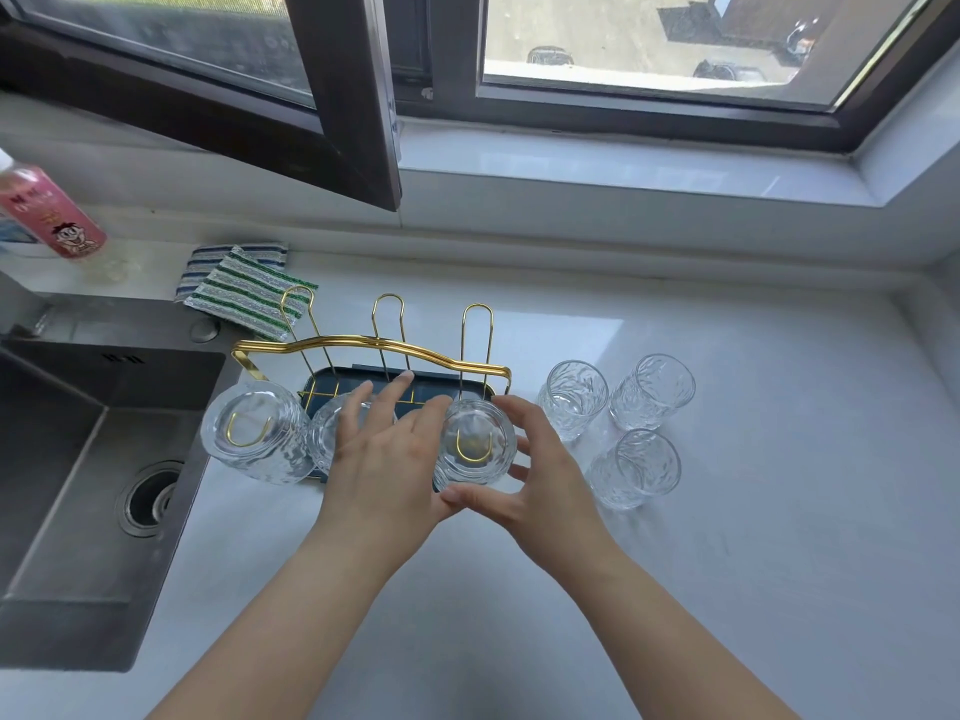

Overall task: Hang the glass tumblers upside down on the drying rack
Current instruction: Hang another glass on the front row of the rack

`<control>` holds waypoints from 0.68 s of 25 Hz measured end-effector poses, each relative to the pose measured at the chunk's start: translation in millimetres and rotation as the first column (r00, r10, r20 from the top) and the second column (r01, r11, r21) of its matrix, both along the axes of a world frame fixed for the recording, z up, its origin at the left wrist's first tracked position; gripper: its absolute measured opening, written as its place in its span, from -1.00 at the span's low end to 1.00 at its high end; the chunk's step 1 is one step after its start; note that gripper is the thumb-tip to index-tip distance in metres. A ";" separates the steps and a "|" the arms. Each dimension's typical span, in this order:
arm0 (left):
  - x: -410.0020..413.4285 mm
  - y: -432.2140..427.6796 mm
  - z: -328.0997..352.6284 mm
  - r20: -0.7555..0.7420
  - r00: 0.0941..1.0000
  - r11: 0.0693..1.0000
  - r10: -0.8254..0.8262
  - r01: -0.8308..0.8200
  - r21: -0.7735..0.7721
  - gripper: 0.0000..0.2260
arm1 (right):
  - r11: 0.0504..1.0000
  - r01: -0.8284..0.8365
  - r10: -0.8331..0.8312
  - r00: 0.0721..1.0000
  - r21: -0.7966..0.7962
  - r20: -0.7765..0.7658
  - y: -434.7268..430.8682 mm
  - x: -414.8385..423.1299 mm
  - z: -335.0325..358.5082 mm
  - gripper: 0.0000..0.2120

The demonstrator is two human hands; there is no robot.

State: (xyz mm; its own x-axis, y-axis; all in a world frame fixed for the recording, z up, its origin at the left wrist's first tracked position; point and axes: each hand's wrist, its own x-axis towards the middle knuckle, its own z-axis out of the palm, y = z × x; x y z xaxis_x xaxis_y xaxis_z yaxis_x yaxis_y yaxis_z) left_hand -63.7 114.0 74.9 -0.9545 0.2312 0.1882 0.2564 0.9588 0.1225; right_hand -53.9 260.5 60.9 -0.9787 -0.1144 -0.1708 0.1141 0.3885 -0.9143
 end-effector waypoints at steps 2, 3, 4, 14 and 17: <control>2.5 -1.4 -1.9 0.008 1.000 1.000 -0.015 0.015 0.005 -0.26 | 1.000 -0.009 0.009 1.000 -0.011 0.009 0.6 1.1 -0.8 -0.23; 4.6 -2.2 -3.0 0.005 1.000 0.999 -0.027 0.027 0.024 -0.25 | 1.000 -0.010 0.010 1.000 -0.018 0.014 1.7 2.0 -1.8 -0.21; 7.5 -2.4 -3.4 -0.001 0.999 0.998 -0.039 0.039 0.053 -0.25 | 1.000 -0.006 0.007 1.000 -0.023 0.017 3.8 3.4 -2.7 -0.20; 58.2 45.4 -0.7 -0.134 0.953 0.810 -0.270 0.301 0.504 -0.60 | 0.955 0.295 -0.296 0.952 -0.025 -0.085 74.2 42.0 -18.3 -0.48; 62.4 78.6 -20.1 0.094 0.900 0.804 -0.425 0.328 0.496 -0.58 | 0.882 0.471 -0.471 0.878 -0.019 -0.078 101.6 53.4 -29.8 -0.54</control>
State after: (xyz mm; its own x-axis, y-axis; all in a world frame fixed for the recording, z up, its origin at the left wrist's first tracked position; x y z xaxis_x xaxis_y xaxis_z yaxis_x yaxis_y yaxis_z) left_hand -1.4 192.6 54.8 -0.8376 0.5133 0.1870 0.5098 0.6115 0.6051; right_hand -0.5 362.1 31.1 -0.9269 0.3639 -0.0916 0.2122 0.3069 -0.9278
